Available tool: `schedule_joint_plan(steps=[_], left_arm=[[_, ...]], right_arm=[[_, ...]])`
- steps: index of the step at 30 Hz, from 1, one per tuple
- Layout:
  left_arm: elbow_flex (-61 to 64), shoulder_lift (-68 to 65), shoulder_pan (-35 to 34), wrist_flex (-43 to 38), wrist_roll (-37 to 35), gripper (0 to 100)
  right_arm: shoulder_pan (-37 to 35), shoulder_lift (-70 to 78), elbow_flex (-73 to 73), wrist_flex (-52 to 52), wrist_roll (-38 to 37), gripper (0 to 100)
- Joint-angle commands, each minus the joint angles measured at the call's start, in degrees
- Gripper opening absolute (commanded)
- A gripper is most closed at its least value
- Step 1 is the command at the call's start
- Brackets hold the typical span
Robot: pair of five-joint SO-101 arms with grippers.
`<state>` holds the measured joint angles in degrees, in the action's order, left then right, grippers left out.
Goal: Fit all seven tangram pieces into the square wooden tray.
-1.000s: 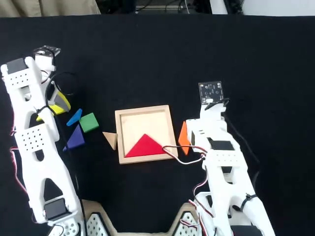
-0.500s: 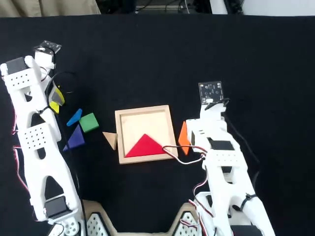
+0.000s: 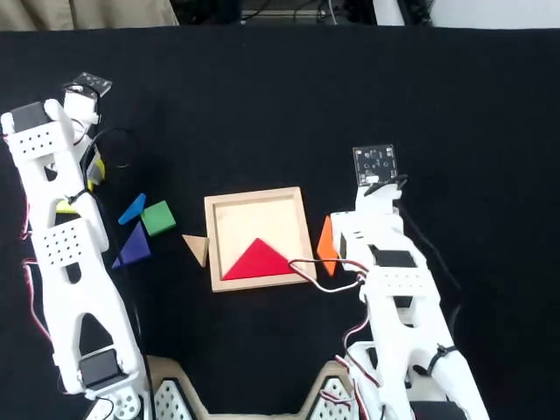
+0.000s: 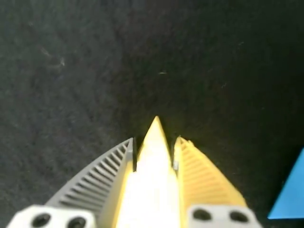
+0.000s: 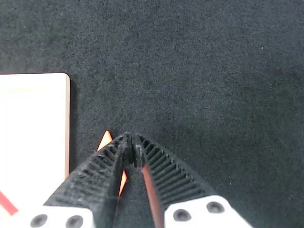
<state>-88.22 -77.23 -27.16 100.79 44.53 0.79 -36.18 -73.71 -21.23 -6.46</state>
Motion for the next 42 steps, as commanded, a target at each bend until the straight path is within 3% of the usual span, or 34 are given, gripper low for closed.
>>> schedule_joint_plan(steps=[1, 7, 13, 19, 29, 31, 35, 38, 42], left_arm=[[-2.51, 0.44, -2.42, 0.26, 1.14, 13], [-1.98, 8.62, -3.21, 0.26, 0.97, 27], [2.95, 27.16, -3.38, 0.26, 1.93, 28], [21.58, 46.15, -5.32, -0.44, 2.02, 28], [52.70, 64.79, -8.13, 0.09, 2.64, 28], [58.33, 68.57, -7.60, 0.09, 7.56, 28], [68.18, 74.02, -6.29, -1.41, 24.09, 28], [75.47, 76.22, -8.48, -10.55, 33.67, 22], [86.99, 76.84, -11.21, -27.08, 38.59, 22]], right_arm=[[-1.05, -1.19, 0.92, 1.23, 0.00, 1.5], [-2.20, -1.10, 0.84, 1.23, -0.09, 1.5], [-3.16, -1.10, 0.48, 1.23, -4.40, 1.4], [-3.16, -1.10, 0.40, 1.23, -4.66, 1.4], [-3.16, -1.10, 0.31, 1.23, -4.66, 1.3], [-3.16, -1.01, 0.31, 1.23, -4.66, 1.3], [-3.16, -1.01, 0.13, 1.23, -4.66, 1.3], [-3.16, -1.01, -0.04, 1.23, -4.66, 1.3], [-3.16, -1.01, -0.04, 1.23, -4.66, 1.3]])
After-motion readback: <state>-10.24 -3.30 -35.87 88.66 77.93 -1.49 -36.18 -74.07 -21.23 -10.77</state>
